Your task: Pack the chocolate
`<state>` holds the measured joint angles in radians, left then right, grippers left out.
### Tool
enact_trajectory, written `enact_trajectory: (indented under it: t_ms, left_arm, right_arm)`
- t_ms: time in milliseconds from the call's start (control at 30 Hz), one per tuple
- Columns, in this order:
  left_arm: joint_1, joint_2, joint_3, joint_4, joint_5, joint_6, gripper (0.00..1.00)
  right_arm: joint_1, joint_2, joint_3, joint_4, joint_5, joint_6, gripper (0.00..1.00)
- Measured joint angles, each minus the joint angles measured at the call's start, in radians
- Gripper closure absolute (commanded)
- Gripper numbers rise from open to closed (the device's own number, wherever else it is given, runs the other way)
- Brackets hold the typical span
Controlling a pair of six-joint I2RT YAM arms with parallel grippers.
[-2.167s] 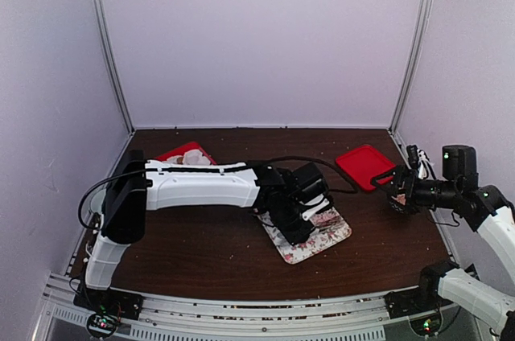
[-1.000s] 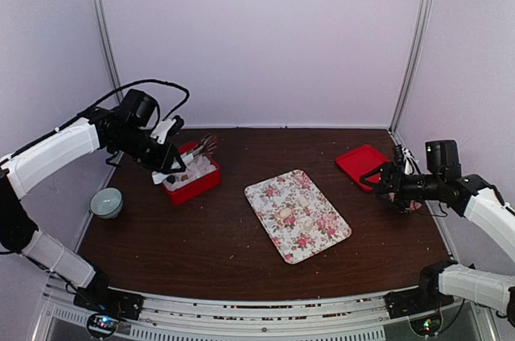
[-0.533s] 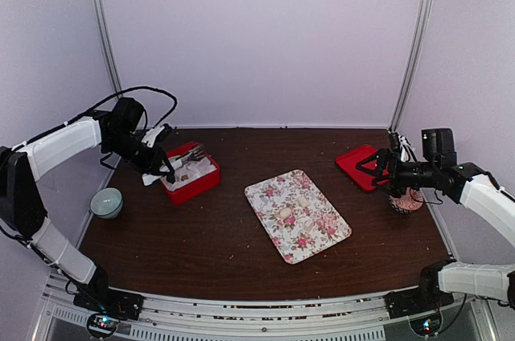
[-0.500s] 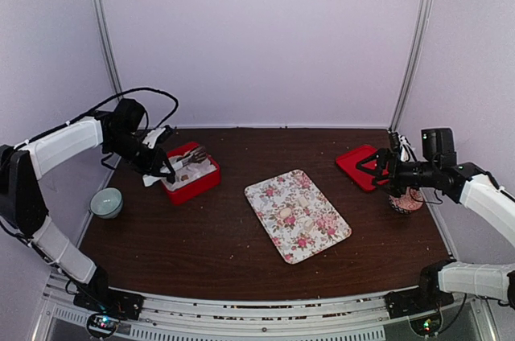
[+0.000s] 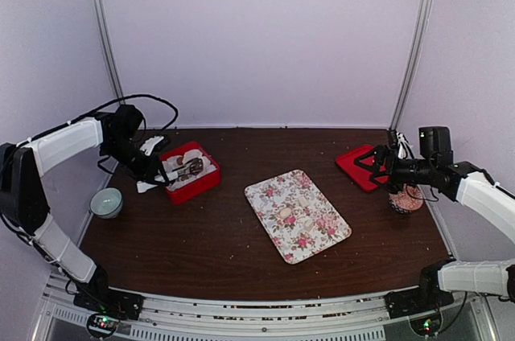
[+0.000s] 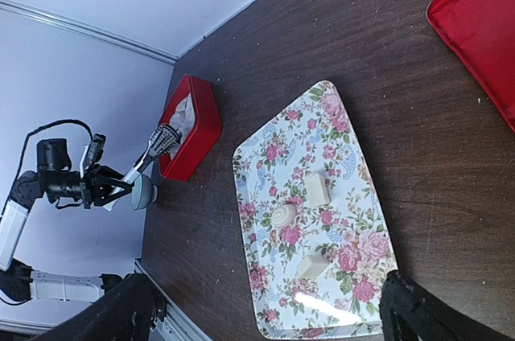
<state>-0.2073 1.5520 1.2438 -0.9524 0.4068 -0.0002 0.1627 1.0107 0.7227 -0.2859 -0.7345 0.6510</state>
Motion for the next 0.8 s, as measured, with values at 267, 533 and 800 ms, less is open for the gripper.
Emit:
enact_trajectory:
  t_ms: [267,533,800]
  left_arm:
    - [0.022,-0.005,-0.024,-0.029,-0.044,0.005,0.83]
    - [0.024,-0.002,-0.023,-0.045,-0.061,0.010,0.72]
    - [0.024,0.002,-0.022,-0.045,-0.078,0.010,0.63]
  right_arm:
    - [0.000,0.011,0.012,-0.008,-0.006,-0.005,0.00]
    - [0.000,0.011,0.012,-0.008,-0.005,0.000,0.00]
    - [0.000,0.010,0.012,-0.008,-0.005,0.001,0.00]
